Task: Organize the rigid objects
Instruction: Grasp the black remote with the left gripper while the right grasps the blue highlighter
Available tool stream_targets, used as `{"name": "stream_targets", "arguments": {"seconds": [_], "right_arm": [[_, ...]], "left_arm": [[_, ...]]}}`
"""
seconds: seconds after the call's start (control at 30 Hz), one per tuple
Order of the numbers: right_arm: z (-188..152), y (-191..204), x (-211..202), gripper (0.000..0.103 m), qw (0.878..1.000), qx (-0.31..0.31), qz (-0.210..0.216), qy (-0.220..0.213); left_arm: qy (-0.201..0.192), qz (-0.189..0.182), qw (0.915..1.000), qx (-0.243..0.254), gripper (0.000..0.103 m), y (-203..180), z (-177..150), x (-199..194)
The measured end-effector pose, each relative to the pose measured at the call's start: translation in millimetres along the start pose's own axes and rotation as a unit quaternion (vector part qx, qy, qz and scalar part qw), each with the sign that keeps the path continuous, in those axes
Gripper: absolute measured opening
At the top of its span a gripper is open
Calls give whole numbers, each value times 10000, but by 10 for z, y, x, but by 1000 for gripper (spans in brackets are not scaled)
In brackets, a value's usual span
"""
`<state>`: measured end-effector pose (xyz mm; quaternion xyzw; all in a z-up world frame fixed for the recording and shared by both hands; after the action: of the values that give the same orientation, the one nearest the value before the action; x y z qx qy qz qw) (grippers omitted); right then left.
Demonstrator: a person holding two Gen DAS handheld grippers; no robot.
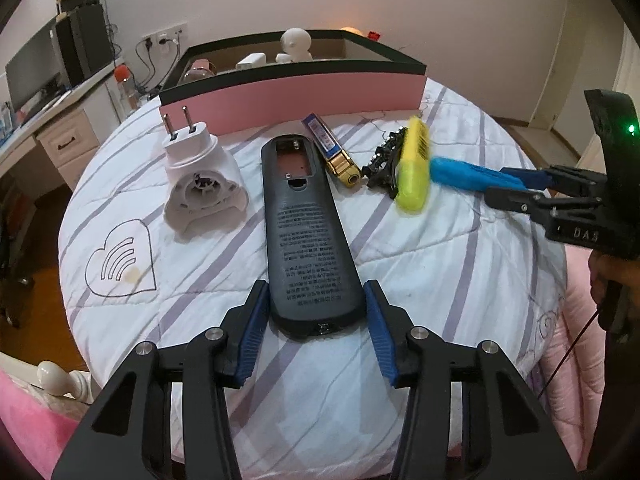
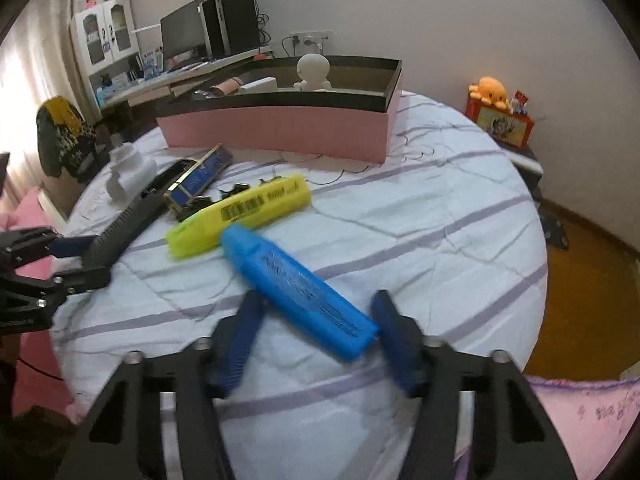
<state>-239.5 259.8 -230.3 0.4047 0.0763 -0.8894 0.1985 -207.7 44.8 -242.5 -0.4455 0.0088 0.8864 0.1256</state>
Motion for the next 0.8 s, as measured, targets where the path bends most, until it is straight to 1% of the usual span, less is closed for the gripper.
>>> {"name": "stream_targets", "arguments": {"seconds": [0.03, 0.1, 0.27, 0.33, 0.4, 0.6, 0.63, 0.67, 0.8], "right_arm": [[-16, 4, -21, 42, 9999, 92, 48, 20], [-45, 44, -57, 36, 9998, 179, 94, 53], [-91, 309, -126, 36, 9994, 82, 267, 183], [-73, 378, -126, 36, 9998, -29, 87, 161], [-46, 387, -95, 36, 9999, -31, -69, 151], [71, 348, 62, 36, 9997, 53, -231, 64], [81, 350, 81, 36, 9996, 60, -254, 68], [91, 354, 110, 36, 9995, 55, -312, 76], [94, 358, 121, 37, 9990, 140, -412, 28]], "left_arm": [[8, -7, 10000, 33, 48, 5, -19, -19], [7, -20, 9999, 100, 48, 13, -55, -55], [26, -40, 9999, 111, 48, 100, -152, -151], [37, -147, 9999, 16, 48, 135, -147, -157], [23, -157, 9999, -39, 49, 141, -126, -138], [-78, -181, 9995, -233, 49, 152, 6, -8], [-82, -159, 9995, -256, 48, 152, 27, 26], [-124, -122, 9995, -263, 46, 147, 44, 50], [-317, 11, 9994, -136, 45, 110, 35, 54]]}}
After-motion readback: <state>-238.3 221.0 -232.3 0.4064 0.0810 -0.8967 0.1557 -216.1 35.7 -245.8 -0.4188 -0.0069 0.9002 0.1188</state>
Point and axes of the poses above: each gripper's, at about its wrist camera, not at the fingertips, and x roughly the way its jaws point, y to its left, z to its top, the point moved 3 cm from there along x, roughly the way its jaws point, and after that the axes turned 6 degrees about -x, right-handed, at the moved point
